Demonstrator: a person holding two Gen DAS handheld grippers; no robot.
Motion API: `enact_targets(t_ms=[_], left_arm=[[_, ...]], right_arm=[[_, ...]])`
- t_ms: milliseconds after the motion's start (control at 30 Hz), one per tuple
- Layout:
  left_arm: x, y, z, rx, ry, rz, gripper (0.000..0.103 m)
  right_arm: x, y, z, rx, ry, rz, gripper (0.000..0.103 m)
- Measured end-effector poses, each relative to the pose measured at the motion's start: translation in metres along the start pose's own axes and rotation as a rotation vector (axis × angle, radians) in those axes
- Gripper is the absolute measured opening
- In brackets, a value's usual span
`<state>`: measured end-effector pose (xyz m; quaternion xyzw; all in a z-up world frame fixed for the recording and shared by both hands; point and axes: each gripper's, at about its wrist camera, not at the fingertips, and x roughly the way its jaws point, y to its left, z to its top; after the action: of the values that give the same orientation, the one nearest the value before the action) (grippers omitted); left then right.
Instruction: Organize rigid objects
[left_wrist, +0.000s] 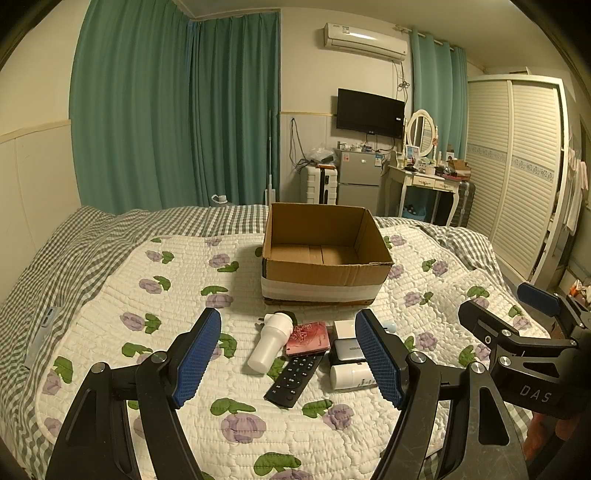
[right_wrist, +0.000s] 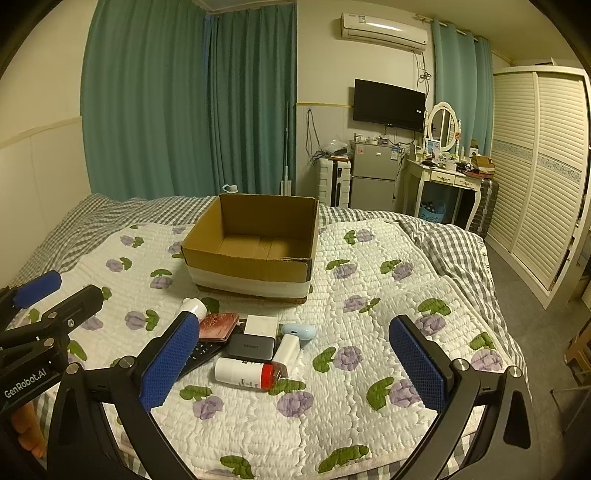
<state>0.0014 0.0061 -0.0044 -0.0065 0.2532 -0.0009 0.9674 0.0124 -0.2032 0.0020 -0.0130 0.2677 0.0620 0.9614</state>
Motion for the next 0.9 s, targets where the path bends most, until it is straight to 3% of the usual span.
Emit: enact_targets(t_ms=[900], left_arm=[[0.005,0.010,-0.006,-0.005,0.008,0.009,0.078]], right_arm=[[0.014,0.008,-0.005,-0.026,0.031,0.005,0.103]])
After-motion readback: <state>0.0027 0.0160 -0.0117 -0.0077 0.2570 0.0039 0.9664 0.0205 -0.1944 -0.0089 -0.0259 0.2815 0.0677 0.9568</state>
